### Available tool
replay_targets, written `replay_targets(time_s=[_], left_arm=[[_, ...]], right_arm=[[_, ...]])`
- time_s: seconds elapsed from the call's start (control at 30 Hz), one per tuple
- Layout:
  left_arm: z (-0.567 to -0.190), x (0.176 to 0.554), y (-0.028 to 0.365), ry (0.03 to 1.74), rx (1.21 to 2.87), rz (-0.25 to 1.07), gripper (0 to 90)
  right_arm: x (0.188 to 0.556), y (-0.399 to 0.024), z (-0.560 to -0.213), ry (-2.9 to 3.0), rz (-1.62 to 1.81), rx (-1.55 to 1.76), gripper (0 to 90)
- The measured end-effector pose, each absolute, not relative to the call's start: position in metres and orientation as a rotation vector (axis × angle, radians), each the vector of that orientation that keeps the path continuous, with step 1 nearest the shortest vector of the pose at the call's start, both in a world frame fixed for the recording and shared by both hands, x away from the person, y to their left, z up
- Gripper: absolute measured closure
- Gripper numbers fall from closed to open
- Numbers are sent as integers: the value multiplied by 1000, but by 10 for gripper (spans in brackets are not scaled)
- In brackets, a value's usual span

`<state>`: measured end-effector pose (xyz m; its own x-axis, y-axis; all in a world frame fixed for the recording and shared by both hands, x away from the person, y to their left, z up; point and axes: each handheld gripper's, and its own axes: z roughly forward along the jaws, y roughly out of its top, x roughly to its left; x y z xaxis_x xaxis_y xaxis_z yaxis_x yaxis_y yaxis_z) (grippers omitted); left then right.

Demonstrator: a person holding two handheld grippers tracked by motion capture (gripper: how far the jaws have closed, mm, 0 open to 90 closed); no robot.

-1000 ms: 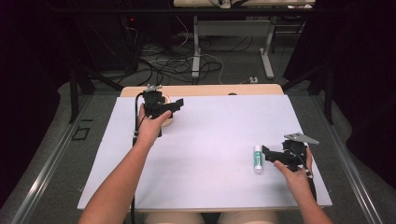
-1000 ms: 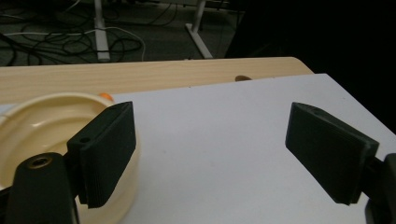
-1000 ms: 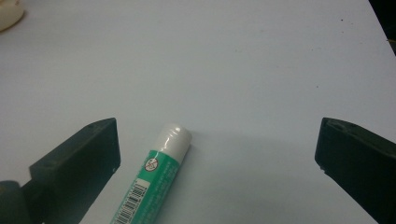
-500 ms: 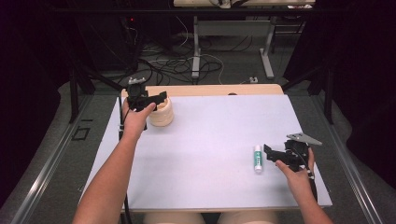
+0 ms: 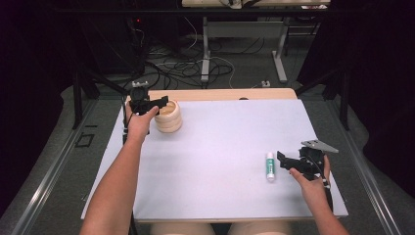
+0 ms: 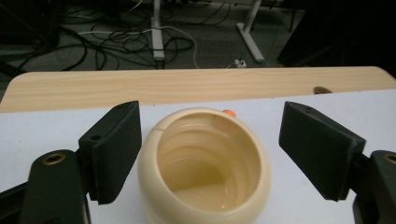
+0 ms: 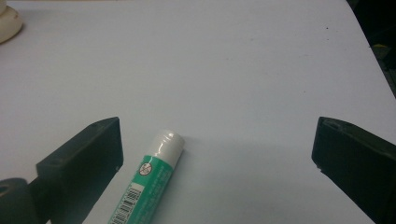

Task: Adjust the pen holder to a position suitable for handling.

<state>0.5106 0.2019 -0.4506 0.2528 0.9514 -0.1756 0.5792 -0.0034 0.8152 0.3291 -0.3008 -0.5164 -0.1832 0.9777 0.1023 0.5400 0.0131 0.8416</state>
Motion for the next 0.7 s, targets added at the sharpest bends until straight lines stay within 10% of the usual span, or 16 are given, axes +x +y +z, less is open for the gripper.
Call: replay_targets(time_s=[0.7], left_arm=[[-473, 528, 214, 1627, 1718, 454, 287]], right_arm=[[329, -300, -518, 1798, 1079, 1539, 50]])
